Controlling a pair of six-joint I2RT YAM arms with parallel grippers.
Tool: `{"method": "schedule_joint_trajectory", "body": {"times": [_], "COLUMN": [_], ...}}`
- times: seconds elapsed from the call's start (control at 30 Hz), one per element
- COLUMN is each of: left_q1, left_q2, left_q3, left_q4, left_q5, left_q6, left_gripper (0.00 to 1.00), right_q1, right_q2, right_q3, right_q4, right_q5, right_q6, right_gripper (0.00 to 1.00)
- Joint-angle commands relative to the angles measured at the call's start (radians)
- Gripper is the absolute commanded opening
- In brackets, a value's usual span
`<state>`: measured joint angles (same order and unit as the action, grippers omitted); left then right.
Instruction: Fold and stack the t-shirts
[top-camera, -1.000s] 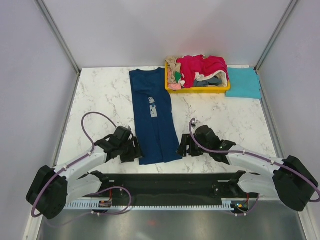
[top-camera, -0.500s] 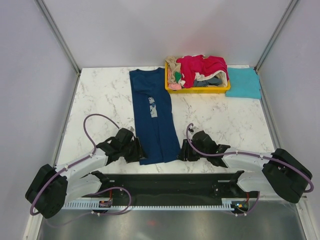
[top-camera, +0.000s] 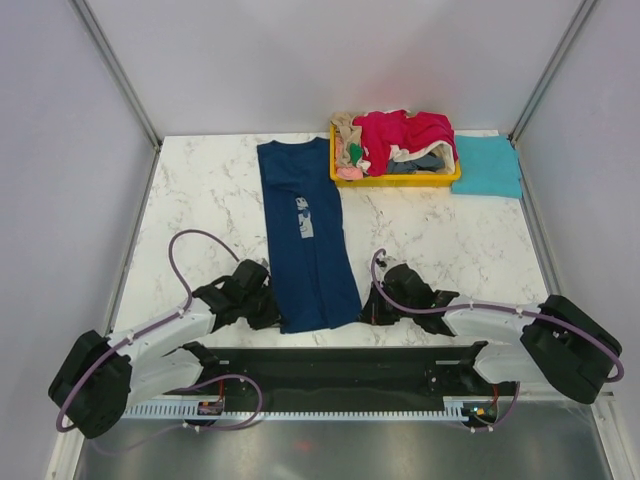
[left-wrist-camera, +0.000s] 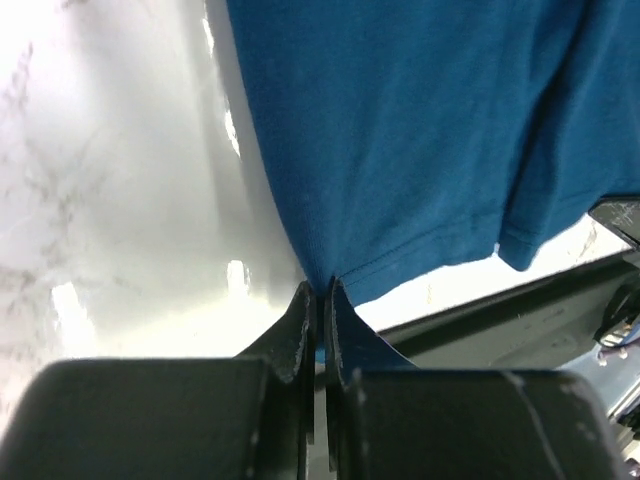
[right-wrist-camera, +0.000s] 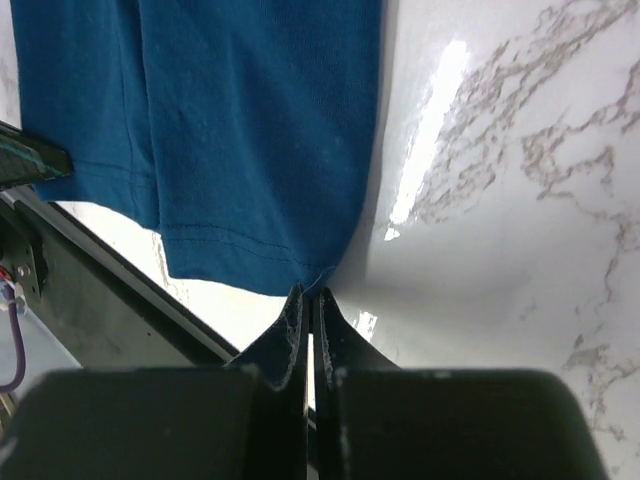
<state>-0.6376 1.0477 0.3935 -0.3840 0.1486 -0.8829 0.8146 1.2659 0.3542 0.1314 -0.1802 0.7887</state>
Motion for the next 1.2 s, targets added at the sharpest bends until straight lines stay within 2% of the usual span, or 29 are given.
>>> {"method": "schedule_joint_trajectory", "body": {"times": [0.0, 0.1, 0.23, 0.37, 0.43, 0.5, 0.6, 0.77, 0.87, 0.97, 1.17], "left_q1": [-0.022, -0.027, -0.066, -0.083, -0.082, -0.079, -0.054, 0.07, 0.221, 0.312, 0.38], "left_q2": [-0.067, -0.133, -0.207, -0.238, -0.224, -0.166, -0.063, 0.075, 0.165, 0.25, 0.411], "left_q3": [0.073, 0.107, 0.133, 0.214, 0.304, 0.378, 0.504, 0.663, 0.737, 0.794, 0.907], "left_q4": [-0.156, -0.269, -0.337, -0.423, -0.469, -0.522, -0.533, -0.495, -0.466, -0.423, -0.408], "left_q5": [-0.03, -0.027, 0.003, -0.01, -0.044, -0.131, -0.192, -0.158, -0.091, -0.028, -0.035], "left_q6": [-0.011, -0.019, -0.086, -0.096, -0.061, -0.03, 0.037, 0.149, 0.225, 0.275, 0.302], "left_gripper": [0.02, 0.02, 0.02, 0.02, 0.02, 0.02, 0.02, 0.02, 0.02, 0.02, 0.02], "right_q1": [0.014, 0.04, 0.09, 0.124, 0.124, 0.124, 0.112, 0.034, -0.023, -0.081, -0.141], "right_q2": [-0.068, -0.161, -0.301, -0.332, -0.304, -0.266, -0.156, 0.067, 0.183, 0.279, 0.464], "right_q3": [0.029, 0.045, 0.083, 0.163, 0.245, 0.314, 0.475, 0.719, 0.839, 0.939, 1.101], "right_q4": [-0.081, -0.197, -0.318, -0.42, -0.443, -0.478, -0.533, -0.529, -0.532, -0.535, -0.539], "right_q5": [-0.01, 0.002, 0.024, 0.053, 0.077, 0.14, 0.235, 0.216, 0.194, 0.182, 0.134], "right_q6": [-0.002, 0.015, 0.063, 0.086, 0.066, 0.04, -0.032, -0.146, -0.206, -0.244, -0.305], "right_gripper": [0.0, 0.0, 0.0, 0.0, 0.0, 0.0, 0.0, 0.0, 0.0, 0.0, 0.0]}}
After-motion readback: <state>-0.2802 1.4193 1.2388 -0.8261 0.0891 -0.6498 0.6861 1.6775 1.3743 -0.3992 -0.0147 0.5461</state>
